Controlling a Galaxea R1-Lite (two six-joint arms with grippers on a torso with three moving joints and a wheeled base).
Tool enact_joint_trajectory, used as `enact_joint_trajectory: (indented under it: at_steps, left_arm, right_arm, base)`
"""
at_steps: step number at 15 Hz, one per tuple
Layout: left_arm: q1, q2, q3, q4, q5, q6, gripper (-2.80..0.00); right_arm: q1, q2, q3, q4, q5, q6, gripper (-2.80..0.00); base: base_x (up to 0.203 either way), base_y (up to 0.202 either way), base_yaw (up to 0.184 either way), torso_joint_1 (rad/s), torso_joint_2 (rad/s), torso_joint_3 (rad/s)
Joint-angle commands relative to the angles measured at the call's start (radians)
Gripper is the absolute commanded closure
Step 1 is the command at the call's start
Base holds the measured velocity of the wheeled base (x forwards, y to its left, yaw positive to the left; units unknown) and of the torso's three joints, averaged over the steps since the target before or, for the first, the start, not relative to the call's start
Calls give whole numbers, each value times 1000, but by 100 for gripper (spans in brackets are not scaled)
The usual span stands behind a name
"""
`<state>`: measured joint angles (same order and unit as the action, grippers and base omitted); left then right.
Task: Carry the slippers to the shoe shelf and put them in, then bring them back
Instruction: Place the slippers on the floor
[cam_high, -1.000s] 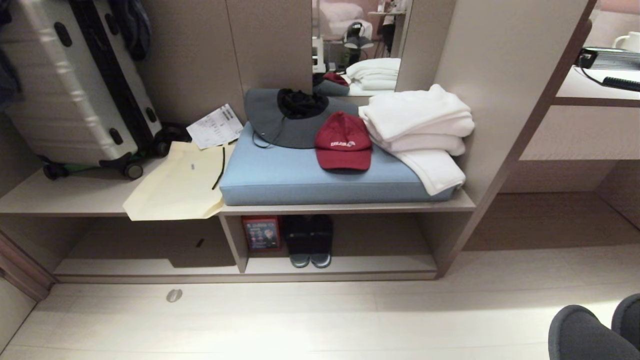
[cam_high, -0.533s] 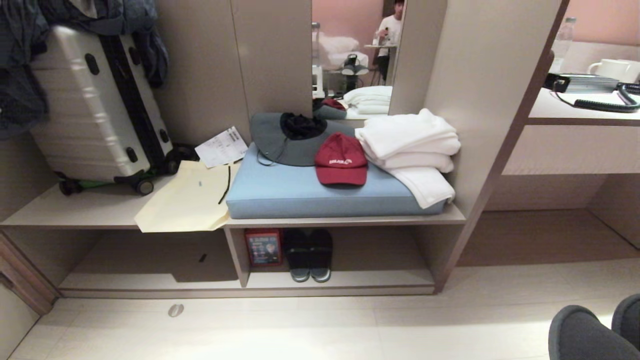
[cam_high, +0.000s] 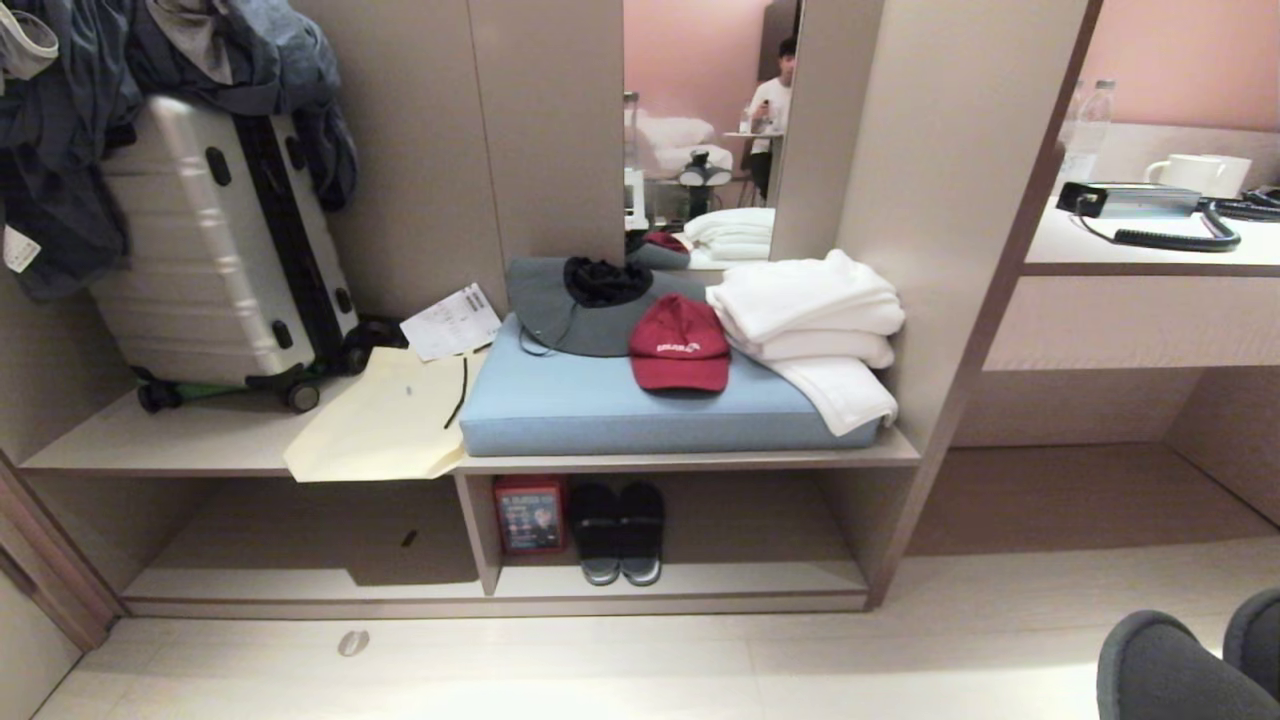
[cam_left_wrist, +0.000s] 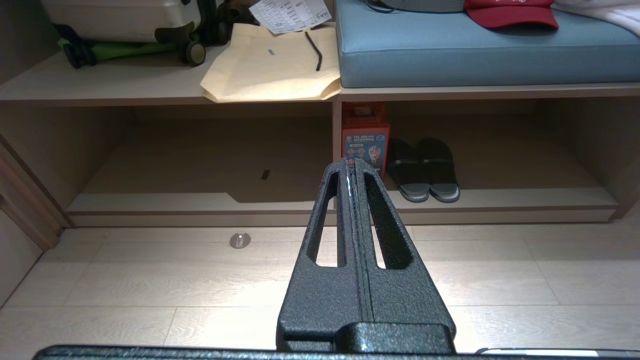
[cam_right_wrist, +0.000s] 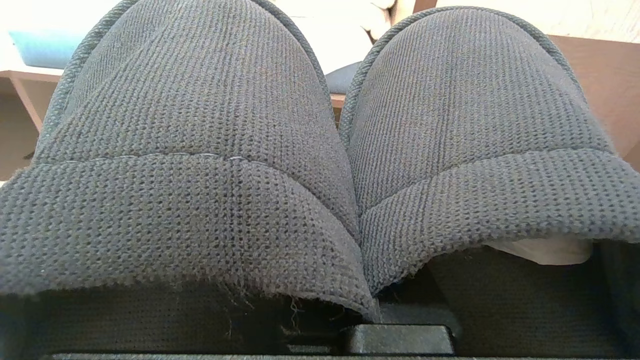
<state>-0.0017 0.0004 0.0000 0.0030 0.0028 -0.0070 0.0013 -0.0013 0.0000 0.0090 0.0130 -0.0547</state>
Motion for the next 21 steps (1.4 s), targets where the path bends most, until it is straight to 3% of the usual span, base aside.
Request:
enact_joint_trajectory:
  at_steps: [1,8,21]
  left_arm:
    - [0,0,0,0,0,-1,0]
    - [0,1,0,0,0,-2,0]
    - [0,1,0,0,0,-2,0]
  right_arm:
    - [0,-2,0,0,1,-1,0]
    - [0,-2,0,-1,1,-1,0]
    - [0,-2,0,-1,1,-1,0]
  base:
    - [0,0,0,0,0,0]
    - [-1,-36,-5,0,2,1]
    - [0,-196,2,3,2,3]
